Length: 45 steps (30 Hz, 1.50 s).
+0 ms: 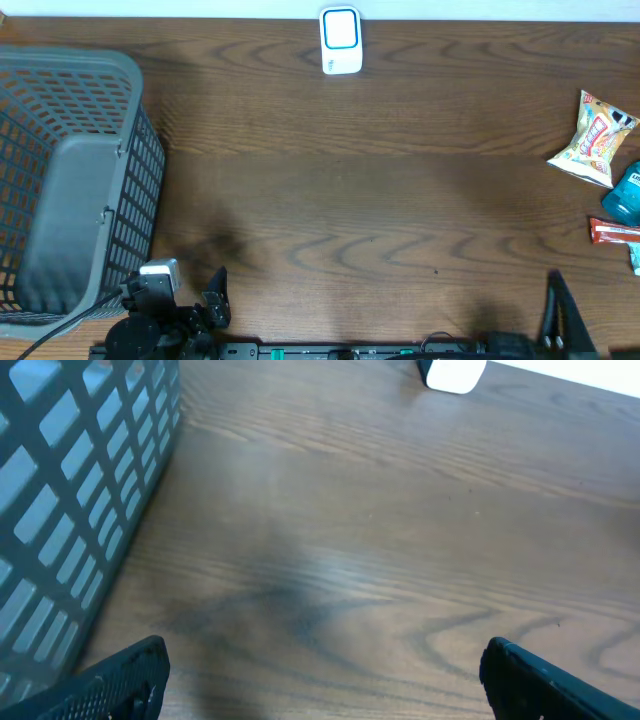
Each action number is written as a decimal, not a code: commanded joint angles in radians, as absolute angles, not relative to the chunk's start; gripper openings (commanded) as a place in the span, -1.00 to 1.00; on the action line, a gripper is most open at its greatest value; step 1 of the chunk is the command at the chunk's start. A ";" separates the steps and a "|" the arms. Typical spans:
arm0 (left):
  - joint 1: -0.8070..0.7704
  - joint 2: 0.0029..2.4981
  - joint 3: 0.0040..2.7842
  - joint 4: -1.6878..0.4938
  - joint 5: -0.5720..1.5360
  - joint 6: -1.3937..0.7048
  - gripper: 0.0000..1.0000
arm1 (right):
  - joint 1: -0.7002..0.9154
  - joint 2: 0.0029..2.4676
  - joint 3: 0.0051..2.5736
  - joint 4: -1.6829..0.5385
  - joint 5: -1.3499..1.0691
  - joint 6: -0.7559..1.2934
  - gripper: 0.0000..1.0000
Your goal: Scan the item barcode
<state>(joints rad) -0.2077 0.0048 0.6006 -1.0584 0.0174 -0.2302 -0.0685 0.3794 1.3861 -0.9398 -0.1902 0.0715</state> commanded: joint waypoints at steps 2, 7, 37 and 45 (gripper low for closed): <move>-0.212 0.005 0.604 -1.058 0.015 -0.215 0.98 | -0.043 0.265 1.091 -0.673 -0.194 0.161 0.99; -0.212 0.005 0.604 -1.058 0.015 -0.215 0.98 | -0.047 0.209 0.771 -0.336 -0.193 0.183 0.99; -0.212 0.005 0.604 -1.058 0.015 -0.215 0.98 | -0.044 0.005 0.104 0.007 -0.110 0.186 0.98; -0.212 0.005 0.604 -1.058 0.015 -0.215 0.98 | -0.044 0.005 0.004 -0.074 -0.109 0.186 0.99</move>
<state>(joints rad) -0.2077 0.0048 0.6006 -1.0584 0.0174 -0.2302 -0.0483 0.0116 0.0334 -0.0467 -0.1219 0.1787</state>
